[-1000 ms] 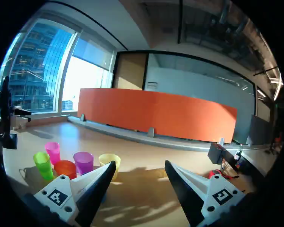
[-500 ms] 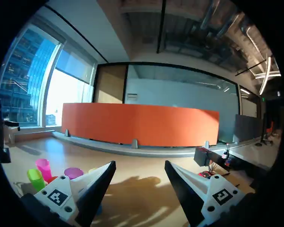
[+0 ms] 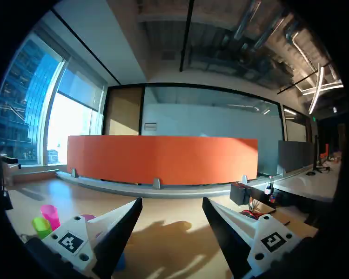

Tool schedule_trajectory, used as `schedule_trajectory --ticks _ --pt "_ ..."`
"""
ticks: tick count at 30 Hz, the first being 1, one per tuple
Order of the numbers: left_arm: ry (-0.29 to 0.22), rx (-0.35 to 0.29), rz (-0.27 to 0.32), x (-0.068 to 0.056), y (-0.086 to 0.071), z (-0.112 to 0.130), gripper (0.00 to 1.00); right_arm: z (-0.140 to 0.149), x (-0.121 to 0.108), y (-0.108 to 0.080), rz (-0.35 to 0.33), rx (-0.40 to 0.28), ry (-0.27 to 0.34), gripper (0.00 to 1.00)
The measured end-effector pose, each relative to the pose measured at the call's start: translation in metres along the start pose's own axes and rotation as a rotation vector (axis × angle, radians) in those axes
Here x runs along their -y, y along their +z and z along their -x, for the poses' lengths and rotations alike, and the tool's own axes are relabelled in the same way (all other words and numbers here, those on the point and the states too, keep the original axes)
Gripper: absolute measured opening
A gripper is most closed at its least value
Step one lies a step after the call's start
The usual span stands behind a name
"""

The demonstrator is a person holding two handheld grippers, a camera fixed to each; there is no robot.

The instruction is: Pour water

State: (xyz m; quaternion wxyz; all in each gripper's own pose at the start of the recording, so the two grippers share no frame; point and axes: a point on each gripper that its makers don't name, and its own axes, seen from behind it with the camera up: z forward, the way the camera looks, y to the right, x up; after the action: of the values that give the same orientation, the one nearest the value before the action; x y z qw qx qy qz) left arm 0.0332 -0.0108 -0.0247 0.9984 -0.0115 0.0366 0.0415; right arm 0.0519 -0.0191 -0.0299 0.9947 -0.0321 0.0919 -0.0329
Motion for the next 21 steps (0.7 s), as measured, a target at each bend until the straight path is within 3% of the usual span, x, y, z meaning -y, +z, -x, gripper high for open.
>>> schedule_trajectory --ticks 14,21 --pt "0.006 -0.019 -0.083 0.016 0.006 0.011 0.97 0.0 0.002 -0.004 -0.007 0.018 0.02 1.0" --pt "0.032 -0.016 -0.101 0.018 0.008 0.02 0.97 -0.003 0.01 -0.003 -0.019 0.019 0.029 1.0"
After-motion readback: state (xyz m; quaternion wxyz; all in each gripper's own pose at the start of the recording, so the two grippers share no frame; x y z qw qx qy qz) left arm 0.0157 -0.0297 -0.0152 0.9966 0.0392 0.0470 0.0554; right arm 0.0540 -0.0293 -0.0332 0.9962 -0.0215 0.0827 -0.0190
